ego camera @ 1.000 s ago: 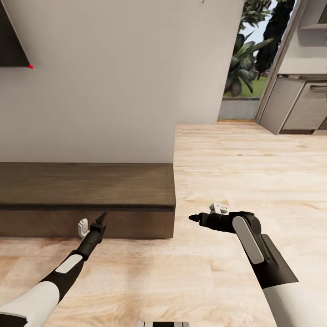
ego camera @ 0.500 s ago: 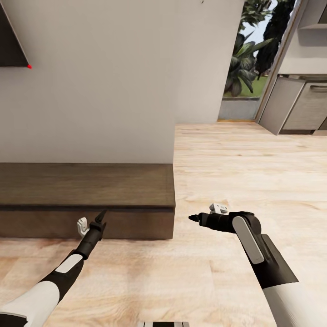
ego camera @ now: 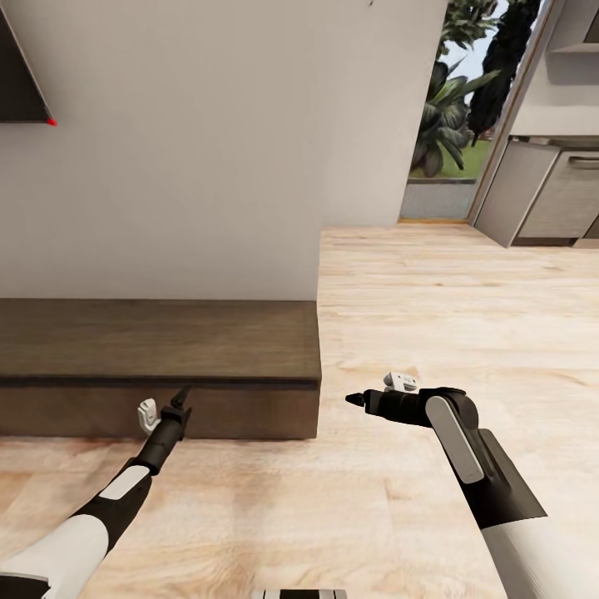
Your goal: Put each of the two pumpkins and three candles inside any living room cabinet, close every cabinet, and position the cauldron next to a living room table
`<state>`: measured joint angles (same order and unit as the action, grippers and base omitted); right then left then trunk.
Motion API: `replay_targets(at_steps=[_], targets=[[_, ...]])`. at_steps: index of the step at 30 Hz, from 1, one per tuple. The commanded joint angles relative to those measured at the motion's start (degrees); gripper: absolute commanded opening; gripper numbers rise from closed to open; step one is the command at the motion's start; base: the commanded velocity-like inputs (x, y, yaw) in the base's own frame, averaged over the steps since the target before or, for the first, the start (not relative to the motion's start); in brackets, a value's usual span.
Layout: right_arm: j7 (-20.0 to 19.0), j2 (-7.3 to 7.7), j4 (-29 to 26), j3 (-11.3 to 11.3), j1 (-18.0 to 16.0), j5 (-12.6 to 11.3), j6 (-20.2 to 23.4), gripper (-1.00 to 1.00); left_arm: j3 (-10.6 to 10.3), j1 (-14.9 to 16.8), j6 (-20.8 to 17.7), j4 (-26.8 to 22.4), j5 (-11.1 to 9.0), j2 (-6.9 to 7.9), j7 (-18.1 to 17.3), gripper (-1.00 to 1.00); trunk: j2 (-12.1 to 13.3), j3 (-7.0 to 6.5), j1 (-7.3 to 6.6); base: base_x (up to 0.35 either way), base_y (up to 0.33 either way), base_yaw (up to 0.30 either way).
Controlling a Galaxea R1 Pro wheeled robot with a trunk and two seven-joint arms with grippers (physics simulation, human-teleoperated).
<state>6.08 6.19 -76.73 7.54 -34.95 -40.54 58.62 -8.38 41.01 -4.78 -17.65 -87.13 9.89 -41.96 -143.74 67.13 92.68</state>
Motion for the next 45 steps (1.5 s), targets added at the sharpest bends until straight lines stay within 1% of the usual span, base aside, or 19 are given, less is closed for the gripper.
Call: replay_targets(at_steps=[1,6,17,34,40,45], targets=[[0.60,0.05,-0.05,0.11,-0.04,-0.59,0.13,1.00,-0.08,0.04,-0.50,0.05,-0.59,0.04,-0.23,1.00,-0.02,0.05,0.00,0.214,-0.089,0.000],[0.60,0.05,-0.03,0.11,-0.04,-0.59,0.12,1.00,0.01,0.04,-0.51,0.07,-0.59,0.04,-0.22,1.00,-0.02,0.05,0.00,0.163,-0.074,0.000],[0.66,0.05,-0.03,0.03,-0.04,-0.59,0.13,1.00,0.03,0.04,-0.48,0.07,-0.59,0.04,-0.22,1.00,-0.02,0.05,0.00,0.011,-0.005,0.000],[0.69,0.05,-0.02,0.05,-0.04,-0.59,0.14,1.00,0.03,0.04,-0.42,0.07,-0.59,0.12,-0.45,1.00,-0.25,3.81,0.44,0.000,0.000,0.000],[0.69,0.05,-0.06,0.10,-0.04,-0.59,0.14,1.00,0.03,0.04,-0.48,0.07,-0.54,0.20,-0.34,1.00,-0.25,3.81,0.44,0.000,0.000,0.000],[0.69,0.05,-0.06,0.10,-0.04,-0.59,0.12,1.00,0.03,0.04,-0.56,0.12,-0.44,0.62,-0.25,1.00,-0.25,3.81,0.44,0.000,0.000,0.000]])
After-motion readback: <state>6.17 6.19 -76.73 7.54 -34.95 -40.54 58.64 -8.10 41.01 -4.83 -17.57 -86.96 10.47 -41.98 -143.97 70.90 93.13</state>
